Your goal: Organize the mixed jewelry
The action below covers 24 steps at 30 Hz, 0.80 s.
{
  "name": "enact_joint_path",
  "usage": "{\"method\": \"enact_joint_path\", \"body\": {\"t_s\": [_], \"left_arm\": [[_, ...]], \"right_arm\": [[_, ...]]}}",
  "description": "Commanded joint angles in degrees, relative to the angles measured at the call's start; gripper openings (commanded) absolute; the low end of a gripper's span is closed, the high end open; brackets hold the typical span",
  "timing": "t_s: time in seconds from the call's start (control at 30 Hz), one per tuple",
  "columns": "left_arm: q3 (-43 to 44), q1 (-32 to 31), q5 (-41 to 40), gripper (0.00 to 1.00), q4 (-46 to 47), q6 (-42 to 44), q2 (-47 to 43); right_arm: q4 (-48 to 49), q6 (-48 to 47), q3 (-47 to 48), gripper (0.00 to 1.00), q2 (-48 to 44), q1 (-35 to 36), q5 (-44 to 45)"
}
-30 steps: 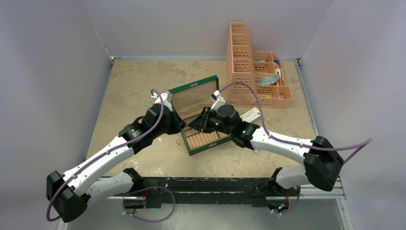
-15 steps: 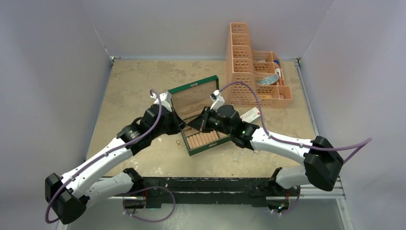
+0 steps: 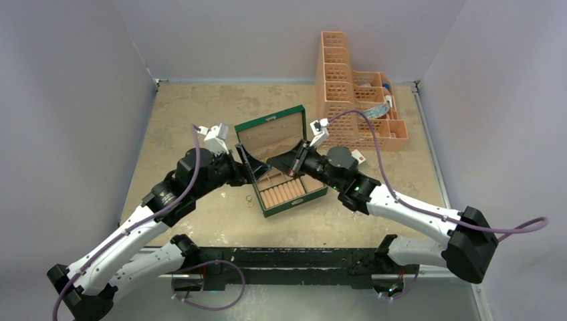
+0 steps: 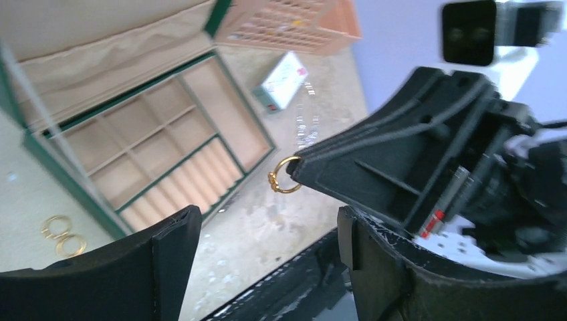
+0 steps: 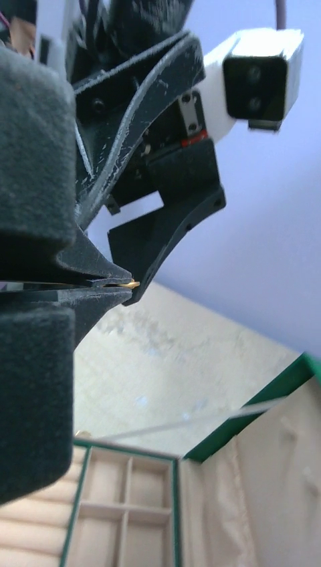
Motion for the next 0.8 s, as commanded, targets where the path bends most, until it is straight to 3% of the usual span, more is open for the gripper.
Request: {"method": "enact_joint_path", "body": {"t_s": [0.0, 0.17, 0.4, 0.77], "left_arm": [[3.9, -0.2, 8.5, 0.75, 8.8, -1.4, -2.7], [5.5, -0.2, 13.2, 0.71, 12.7, -2.3, -3.9], [6.7, -0.2, 19.6, 0.56, 16.9, -5.4, -0.8], [6.4, -0.2, 24.1, 0.35, 20.0, -7.3, 1.3]], "right_arm": [[17.7, 6.5, -3.6, 0.0, -3.2, -5.4, -11.3], [36.2, 17.9, -9.2, 0.0, -1.7, -10.2, -24.0], [55.7, 28.6, -13.6, 0.0, -0.5, -10.3, -29.5], [58.9, 31.8, -15.1, 0.0, -1.3, -10.4, -29.1]]}}
